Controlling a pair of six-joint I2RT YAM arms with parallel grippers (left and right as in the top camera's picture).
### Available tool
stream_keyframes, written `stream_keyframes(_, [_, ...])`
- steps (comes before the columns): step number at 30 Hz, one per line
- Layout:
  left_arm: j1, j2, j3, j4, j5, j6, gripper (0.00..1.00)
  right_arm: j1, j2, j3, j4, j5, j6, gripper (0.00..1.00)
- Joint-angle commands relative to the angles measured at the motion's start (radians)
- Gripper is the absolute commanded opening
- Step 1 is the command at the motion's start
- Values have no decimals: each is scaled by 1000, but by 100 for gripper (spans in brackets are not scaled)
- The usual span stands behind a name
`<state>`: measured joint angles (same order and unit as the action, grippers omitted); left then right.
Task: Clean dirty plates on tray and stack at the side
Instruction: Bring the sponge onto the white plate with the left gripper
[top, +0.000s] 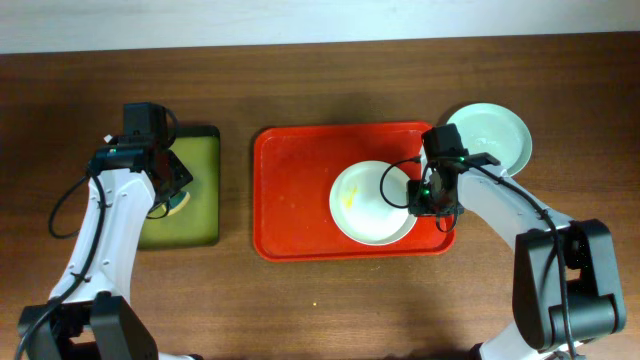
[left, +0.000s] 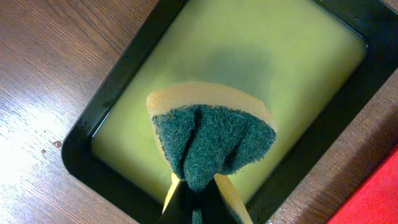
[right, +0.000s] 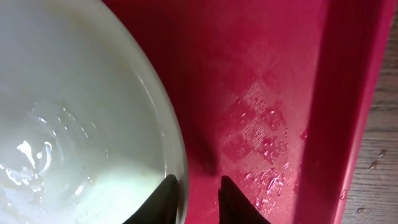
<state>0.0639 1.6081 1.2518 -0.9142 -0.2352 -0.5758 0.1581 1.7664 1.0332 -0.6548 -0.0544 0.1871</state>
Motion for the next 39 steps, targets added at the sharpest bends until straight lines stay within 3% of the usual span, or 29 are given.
stream_keyframes(1, [2, -17, -8, 5, 8, 16, 0, 4, -7, -5, 14, 31, 6, 24])
stream_keyframes(5, [2, -17, -8, 4, 20, 18, 0, 5, 10, -5, 39, -27, 6, 23])
stream_keyframes(9, [2, -17, -8, 39, 181, 143, 0, 5, 77, -8, 88, -79, 70, 12])
stream_keyframes(12, [2, -17, -8, 50, 262, 163, 0, 6, 132, -8, 136, -198, 70, 4])
stream_keyframes(20, [-33, -17, -8, 50, 531, 298, 0, 70, 152, -8, 234, -233, 84, 4])
stream_keyframes(27, [-259, -17, -8, 118, 519, 297, 0, 229, 152, -8, 366, -222, 84, 4])
stream_keyframes(32, [-366, -16, -8, 144, 409, 259, 0, 249, 152, -8, 372, -224, 49, 4])
stream_keyframes(39, [-461, 55, -8, 185, 402, 191, 0, 248, 153, -8, 399, -219, 16, 4])
